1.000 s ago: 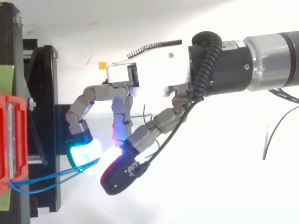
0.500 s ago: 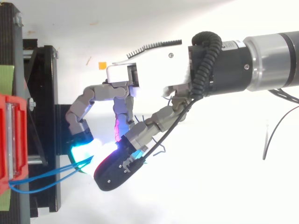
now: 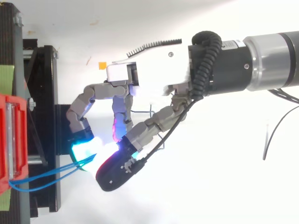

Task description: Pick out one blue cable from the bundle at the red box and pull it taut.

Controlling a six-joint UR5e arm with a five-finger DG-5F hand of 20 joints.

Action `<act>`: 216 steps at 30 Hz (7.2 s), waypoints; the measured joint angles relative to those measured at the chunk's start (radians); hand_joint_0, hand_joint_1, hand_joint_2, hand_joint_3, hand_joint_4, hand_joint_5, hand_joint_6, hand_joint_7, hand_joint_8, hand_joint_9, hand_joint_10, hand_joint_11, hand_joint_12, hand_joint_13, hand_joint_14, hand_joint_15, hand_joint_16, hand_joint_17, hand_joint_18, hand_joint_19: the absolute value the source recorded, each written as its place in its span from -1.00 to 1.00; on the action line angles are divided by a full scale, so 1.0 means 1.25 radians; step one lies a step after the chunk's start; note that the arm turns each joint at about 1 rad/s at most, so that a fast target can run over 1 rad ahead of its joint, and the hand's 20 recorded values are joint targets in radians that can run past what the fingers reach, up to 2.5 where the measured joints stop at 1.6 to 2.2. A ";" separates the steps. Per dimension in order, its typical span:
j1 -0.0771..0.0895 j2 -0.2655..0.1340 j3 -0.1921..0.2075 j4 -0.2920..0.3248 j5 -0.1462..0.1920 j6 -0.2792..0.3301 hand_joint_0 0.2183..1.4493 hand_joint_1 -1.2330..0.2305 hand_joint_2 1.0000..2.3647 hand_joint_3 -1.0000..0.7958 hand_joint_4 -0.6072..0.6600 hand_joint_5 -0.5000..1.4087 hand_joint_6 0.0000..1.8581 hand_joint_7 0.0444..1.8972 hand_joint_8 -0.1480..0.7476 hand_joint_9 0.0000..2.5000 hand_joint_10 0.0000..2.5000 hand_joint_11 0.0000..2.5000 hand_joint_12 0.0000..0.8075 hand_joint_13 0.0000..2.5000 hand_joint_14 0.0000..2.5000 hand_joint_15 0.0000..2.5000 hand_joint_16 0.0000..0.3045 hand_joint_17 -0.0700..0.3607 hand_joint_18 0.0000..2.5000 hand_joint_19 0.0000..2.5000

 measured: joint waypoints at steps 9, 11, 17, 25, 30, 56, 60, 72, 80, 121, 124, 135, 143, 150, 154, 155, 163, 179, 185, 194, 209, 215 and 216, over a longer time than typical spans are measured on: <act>0.000 0.000 0.000 0.001 0.001 0.000 -0.43 0.03 -1.00 -0.44 0.13 -0.60 -0.07 0.00 0.11 0.15 -0.98 -0.31 0.11 -0.02 -0.98 -0.48 -0.63 -0.08 -0.20 -0.33; 0.000 0.000 0.000 0.002 0.002 0.000 -0.37 -0.04 -0.99 -0.37 0.13 -0.60 -0.07 -0.01 0.10 0.15 -0.98 -0.30 0.11 -0.02 -0.98 -0.48 -0.63 -0.09 -0.21 -0.33; 0.000 0.000 0.000 0.002 0.003 0.000 -0.36 -0.27 -0.97 -0.12 0.10 -0.60 -0.08 0.02 0.13 0.13 -0.98 -0.30 0.10 -0.03 -0.98 -0.48 -0.63 -0.09 -0.21 -0.33; 0.000 0.000 0.000 0.002 0.002 0.000 -0.29 -0.45 -0.96 -0.04 0.03 -0.63 -0.05 -0.02 0.08 0.05 -0.98 -0.29 0.04 -0.09 -0.98 -0.48 -0.65 -0.12 -0.25 -0.35; 0.000 0.000 0.000 0.001 0.003 0.000 -0.22 -0.51 -0.97 -0.07 -0.04 -0.63 -0.04 -0.01 0.06 0.02 -0.98 -0.28 0.02 -0.10 -0.98 -0.48 -0.65 -0.12 -0.26 -0.36; 0.000 0.000 0.000 0.001 0.002 0.000 -0.24 -0.40 -1.00 -0.43 -0.04 -0.62 -0.02 -0.07 0.05 0.01 -0.98 -0.40 -0.13 -0.16 -0.98 -0.48 -0.72 -0.22 -0.31 -0.39; 0.000 0.000 0.000 0.001 0.002 0.000 -0.30 -0.26 -1.00 -0.43 0.00 -0.60 -0.06 -0.06 0.05 0.02 -0.98 -0.42 -0.13 -0.16 -0.98 -0.47 -0.72 -0.24 -0.33 -0.39; 0.001 0.000 0.000 0.001 0.002 0.000 -0.19 0.01 -1.00 -0.44 0.09 -0.57 -0.19 -0.03 -0.05 -0.03 -0.98 -0.55 -0.20 -0.19 -0.98 -0.46 -0.76 -0.30 -0.37 -0.39; 0.003 0.000 0.000 0.000 0.004 0.000 -0.33 0.11 -1.00 -0.44 0.11 -0.55 -0.30 0.19 -0.04 -0.04 -0.98 -0.55 -0.22 -0.20 -0.98 -0.46 -0.77 -0.31 -0.39 -0.39; 0.006 0.000 -0.001 0.001 0.006 0.000 -0.23 -0.26 -1.00 -0.44 0.11 -0.62 0.00 -0.01 0.06 0.05 -0.98 -0.42 -0.13 -0.15 -0.98 -0.45 -0.73 -0.25 -0.33 -0.38; 0.006 0.000 -0.001 0.001 0.005 0.000 -0.25 -0.25 -1.00 -0.44 0.13 -0.60 0.00 0.03 0.06 0.08 -0.98 -0.41 -0.11 -0.12 -0.98 -0.45 -0.73 -0.25 -0.31 -0.38; 0.006 0.000 -0.001 0.001 0.005 0.000 -0.35 -0.44 -0.97 -0.04 0.02 -0.53 -0.04 0.25 0.12 0.27 -0.98 -0.39 0.03 0.00 -0.98 -0.50 -0.65 -0.12 -0.16 -0.40; 0.006 0.000 -0.001 0.001 0.004 0.000 -0.29 -0.47 -0.97 -0.14 0.11 -0.54 -0.04 0.25 0.09 0.23 -0.98 -0.36 -0.03 -0.02 -0.98 -0.48 -0.69 -0.18 -0.20 -0.38; 0.006 0.000 -0.001 0.001 0.005 0.000 -0.30 -0.39 -0.98 -0.27 0.11 -0.54 -0.04 0.25 0.08 0.24 -0.98 -0.35 -0.04 -0.02 -0.98 -0.48 -0.70 -0.19 -0.20 -0.38; 0.006 0.000 -0.001 0.001 0.005 0.000 -0.32 -0.27 -0.98 -0.30 0.09 -0.54 -0.04 0.26 0.07 0.24 -0.98 -0.37 -0.05 -0.02 -0.98 -0.49 -0.70 -0.20 -0.21 -0.38; 0.006 0.000 -0.001 0.001 0.005 0.000 -0.32 -0.27 -0.98 -0.30 0.09 -0.54 -0.04 0.26 0.07 0.24 -0.98 -0.36 -0.05 -0.02 -0.98 -0.50 -0.70 -0.20 -0.21 -0.37; 0.006 0.000 0.000 0.001 0.005 0.000 -0.33 -0.24 -0.98 -0.23 0.06 -0.54 -0.04 0.22 0.10 0.19 -0.98 -0.37 -0.04 -0.03 -0.98 -0.49 -0.70 -0.20 -0.22 -0.36; 0.007 0.000 0.000 0.001 0.005 0.000 -0.17 -0.52 -1.00 -0.44 -0.02 -0.60 0.01 0.02 0.08 0.09 -0.98 -0.31 0.00 -0.04 -0.98 -0.47 -0.68 -0.17 -0.23 -0.40; 0.007 0.000 0.000 0.001 0.005 0.000 -0.30 -0.47 -1.00 -0.44 0.09 -0.59 0.01 -0.08 0.08 0.10 -0.98 -0.31 0.00 -0.03 -0.98 -0.46 -0.68 -0.17 -0.23 -0.39; 0.007 0.000 0.000 0.001 0.005 0.001 -0.46 -0.33 -1.00 -0.44 0.14 -0.60 -0.03 -0.05 0.10 0.11 -0.98 -0.33 0.04 -0.01 -0.98 -0.46 -0.66 -0.13 -0.20 -0.38; 0.007 0.000 0.000 0.001 0.005 0.000 -0.31 -0.17 -0.98 -0.30 0.01 -0.59 -0.05 0.01 0.10 0.14 -0.98 -0.34 0.05 0.01 -0.98 -0.46 -0.67 -0.16 -0.21 -0.36; 0.007 0.000 0.000 0.001 0.005 0.000 -0.33 -0.32 -0.97 -0.15 0.01 -0.58 -0.05 0.07 0.11 0.15 -0.98 -0.33 0.05 0.01 -0.98 -0.46 -0.67 -0.16 -0.20 -0.36; 0.007 0.000 0.000 0.001 0.005 0.000 -0.33 -0.34 -0.97 -0.14 0.02 -0.59 -0.04 0.07 0.10 0.15 -0.98 -0.32 0.05 0.01 -0.98 -0.46 -0.67 -0.15 -0.20 -0.36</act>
